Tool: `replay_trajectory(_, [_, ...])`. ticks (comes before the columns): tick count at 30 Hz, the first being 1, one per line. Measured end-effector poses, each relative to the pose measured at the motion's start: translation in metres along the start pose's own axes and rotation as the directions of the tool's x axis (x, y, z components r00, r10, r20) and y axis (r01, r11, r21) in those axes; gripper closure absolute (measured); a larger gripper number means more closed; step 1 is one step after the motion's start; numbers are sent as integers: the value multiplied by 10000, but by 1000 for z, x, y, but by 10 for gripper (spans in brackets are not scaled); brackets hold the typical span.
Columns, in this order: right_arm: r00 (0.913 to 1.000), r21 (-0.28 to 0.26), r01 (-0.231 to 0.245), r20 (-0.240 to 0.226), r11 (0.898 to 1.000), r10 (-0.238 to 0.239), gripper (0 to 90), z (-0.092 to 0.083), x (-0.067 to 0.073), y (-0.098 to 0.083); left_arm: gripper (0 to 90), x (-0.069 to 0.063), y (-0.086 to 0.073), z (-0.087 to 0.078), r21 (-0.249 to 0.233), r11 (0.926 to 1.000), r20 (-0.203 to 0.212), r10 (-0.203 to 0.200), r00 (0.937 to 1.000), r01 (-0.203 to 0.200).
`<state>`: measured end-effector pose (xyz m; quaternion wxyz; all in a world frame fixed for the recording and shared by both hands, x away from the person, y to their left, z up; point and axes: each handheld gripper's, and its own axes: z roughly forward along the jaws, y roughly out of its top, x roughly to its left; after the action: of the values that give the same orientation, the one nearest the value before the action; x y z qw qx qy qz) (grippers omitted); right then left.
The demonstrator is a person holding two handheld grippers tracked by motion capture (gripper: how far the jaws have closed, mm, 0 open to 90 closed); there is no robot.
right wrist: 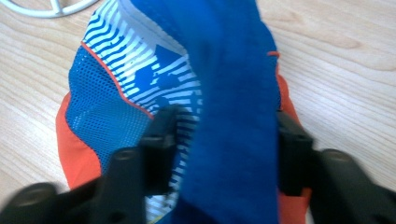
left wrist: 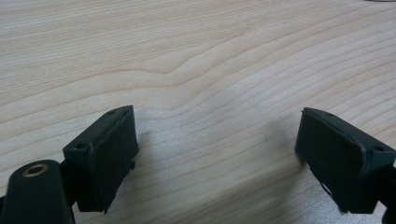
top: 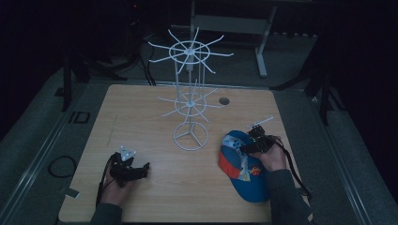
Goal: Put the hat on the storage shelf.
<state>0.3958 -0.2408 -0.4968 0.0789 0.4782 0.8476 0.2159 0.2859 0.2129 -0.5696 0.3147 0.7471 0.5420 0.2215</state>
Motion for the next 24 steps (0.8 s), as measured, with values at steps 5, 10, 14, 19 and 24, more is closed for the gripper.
replay_trajectory(5, [9995,-207,186,-266,9996,-191,835,-6,3,1,133,0,0,0,0,10000,1,1,10000,-1])
replay_trajectory(10, [9980,-686,339,-507,9971,-374,867,-17,5,-1,133,0,0,0,0,10000,-1,2,10000,-2])
replay_trajectory(14, [9971,-1097,502,-517,9927,-561,869,-27,8,-3,133,0,0,0,0,10000,1,7,10000,-7])
replay_trajectory(19, [9957,-2101,492,-668,9764,-646,876,-47,11,-7,133,0,0,0,2,10000,0,4,10000,-4])
replay_trajectory(24, [9961,-2658,632,-425,9620,-772,878,-60,14,-8,133,0,0,0,3,10000,-7,23,10000,-23])
